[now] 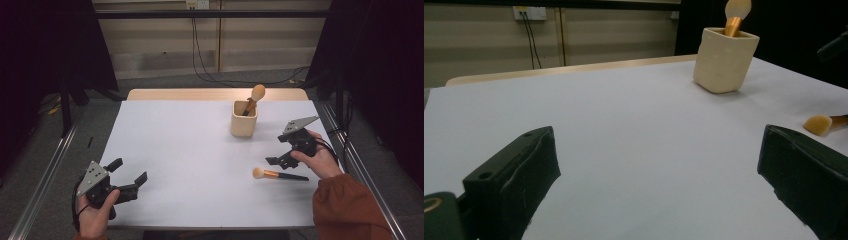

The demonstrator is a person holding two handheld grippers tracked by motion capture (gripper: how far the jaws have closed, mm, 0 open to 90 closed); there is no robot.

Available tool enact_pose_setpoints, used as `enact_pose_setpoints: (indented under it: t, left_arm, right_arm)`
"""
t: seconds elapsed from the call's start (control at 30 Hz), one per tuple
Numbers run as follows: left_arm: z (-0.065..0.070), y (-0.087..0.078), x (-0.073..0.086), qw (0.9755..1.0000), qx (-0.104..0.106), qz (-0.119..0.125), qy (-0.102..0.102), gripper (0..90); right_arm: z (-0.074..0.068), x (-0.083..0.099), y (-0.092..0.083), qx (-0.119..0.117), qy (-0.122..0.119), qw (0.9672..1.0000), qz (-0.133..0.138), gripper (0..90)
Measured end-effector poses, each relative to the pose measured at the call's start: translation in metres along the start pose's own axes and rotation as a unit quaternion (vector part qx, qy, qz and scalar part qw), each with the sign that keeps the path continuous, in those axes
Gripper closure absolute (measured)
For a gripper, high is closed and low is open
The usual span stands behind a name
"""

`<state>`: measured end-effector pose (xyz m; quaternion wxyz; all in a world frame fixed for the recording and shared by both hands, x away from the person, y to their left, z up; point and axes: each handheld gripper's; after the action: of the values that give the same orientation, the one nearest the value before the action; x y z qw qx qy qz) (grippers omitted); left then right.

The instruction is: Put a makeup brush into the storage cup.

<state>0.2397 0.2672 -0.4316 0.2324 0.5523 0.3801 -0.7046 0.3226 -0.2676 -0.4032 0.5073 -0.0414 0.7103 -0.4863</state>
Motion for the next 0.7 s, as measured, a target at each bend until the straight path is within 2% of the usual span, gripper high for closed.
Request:
enact_pose_setpoints:
  t: [0.17,0.33,0.7]
  left_arm:
    - [0.001,0.001,0.0,1.0,0.001,-0.002,0.005,2.8]
    - [0.002,0.0,0.0,1.0,-0.001,0.001,0.001,2.9]
    - [0.001,0.0,0.0,1.0,-0.003,-0.003,0.009,2.8]
  right_arm:
    - [0.001,-0.003,0.002,-0.012,-0.015,0.9995,-0.024,3.2]
    - [0.002,-0.003,0.006,-0.026,-0.031,0.9975,-0.058,3.1]
    - [0.002,-0.002,0.018,-0.045,-0.048,0.9901,-0.124,4.6]
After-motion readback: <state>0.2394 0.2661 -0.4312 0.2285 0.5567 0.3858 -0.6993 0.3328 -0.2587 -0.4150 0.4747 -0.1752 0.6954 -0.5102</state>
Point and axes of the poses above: each handheld gripper's, and its own axes: y roughly forward along the jaws, x roughly out of its underside, z roughly to its right, and after that the axes turned 2 degrees about x, right-handed
